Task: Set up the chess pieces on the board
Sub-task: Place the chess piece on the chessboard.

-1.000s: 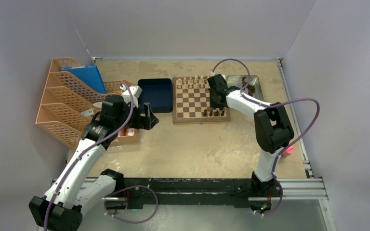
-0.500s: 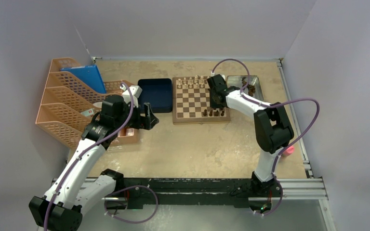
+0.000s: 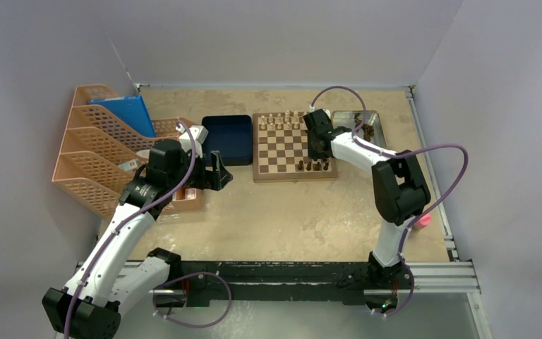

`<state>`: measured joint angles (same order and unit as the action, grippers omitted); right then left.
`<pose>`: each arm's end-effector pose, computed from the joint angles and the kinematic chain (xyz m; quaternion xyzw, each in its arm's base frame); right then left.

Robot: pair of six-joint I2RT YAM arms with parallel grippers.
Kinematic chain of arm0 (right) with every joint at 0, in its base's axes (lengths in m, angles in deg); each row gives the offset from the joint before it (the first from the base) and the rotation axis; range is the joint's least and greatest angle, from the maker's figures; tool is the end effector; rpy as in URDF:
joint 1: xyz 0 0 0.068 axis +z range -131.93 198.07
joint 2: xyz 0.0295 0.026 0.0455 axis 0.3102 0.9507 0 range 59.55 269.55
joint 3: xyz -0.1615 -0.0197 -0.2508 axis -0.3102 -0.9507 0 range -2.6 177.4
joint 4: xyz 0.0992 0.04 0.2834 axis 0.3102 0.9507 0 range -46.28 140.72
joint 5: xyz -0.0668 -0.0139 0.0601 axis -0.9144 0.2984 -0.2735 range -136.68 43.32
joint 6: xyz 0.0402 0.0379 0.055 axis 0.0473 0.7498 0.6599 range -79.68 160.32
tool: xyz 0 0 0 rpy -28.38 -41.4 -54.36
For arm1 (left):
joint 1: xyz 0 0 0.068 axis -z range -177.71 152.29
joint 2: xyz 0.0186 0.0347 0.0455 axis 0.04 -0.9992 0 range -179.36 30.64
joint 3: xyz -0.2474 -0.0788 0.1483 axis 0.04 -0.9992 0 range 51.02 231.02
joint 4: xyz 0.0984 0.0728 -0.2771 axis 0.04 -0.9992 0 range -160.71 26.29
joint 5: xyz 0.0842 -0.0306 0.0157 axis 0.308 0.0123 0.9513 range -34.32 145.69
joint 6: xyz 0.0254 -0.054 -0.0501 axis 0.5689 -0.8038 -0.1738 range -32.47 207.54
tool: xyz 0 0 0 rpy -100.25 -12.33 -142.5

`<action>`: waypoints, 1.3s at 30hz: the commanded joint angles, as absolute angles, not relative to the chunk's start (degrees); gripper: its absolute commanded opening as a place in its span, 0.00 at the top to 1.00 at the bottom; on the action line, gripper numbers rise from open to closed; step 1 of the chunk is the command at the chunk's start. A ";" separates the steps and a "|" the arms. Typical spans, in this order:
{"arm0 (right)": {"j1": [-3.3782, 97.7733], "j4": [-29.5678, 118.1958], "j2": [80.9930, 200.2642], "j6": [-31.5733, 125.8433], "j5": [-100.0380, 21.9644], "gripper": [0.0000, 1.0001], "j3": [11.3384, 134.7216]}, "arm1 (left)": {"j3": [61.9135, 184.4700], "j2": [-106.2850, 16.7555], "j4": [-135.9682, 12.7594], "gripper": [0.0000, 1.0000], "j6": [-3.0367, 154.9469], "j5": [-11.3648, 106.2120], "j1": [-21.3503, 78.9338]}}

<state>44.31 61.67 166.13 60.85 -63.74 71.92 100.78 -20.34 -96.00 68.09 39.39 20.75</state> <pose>0.4285 0.1894 0.1844 0.0044 0.9307 0.0063 0.3657 0.2235 -0.0943 0.3172 0.0595 0.8726 -0.2702 0.4025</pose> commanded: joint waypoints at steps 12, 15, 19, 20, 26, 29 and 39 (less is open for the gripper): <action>44.69 62.95 164.44 60.69 -64.43 0.77 71.64 | 100.59 -19.54 -94.54 0.17 68.20 39.15 21.01; 44.75 63.21 164.10 60.62 -64.57 0.77 71.90 | 100.59 -19.54 -94.50 0.17 68.20 39.16 21.01; 44.74 63.39 163.58 60.62 -64.92 0.77 72.18 | 100.59 -19.63 -94.47 0.17 68.20 39.21 21.01; 44.73 63.37 163.45 60.56 -64.95 0.78 72.18 | 100.59 -19.63 -94.47 0.17 68.20 39.17 21.01; 44.81 63.52 163.12 60.45 -64.74 0.81 72.28 | 100.59 -19.57 -94.49 0.17 68.20 39.16 21.01; 44.88 63.67 162.96 60.60 -64.70 0.81 72.07 | 100.60 -19.59 -94.47 0.17 68.20 39.16 21.01; 44.97 63.39 162.46 60.54 -65.17 0.76 71.94 | 100.64 -19.63 -94.47 0.17 68.20 39.25 21.01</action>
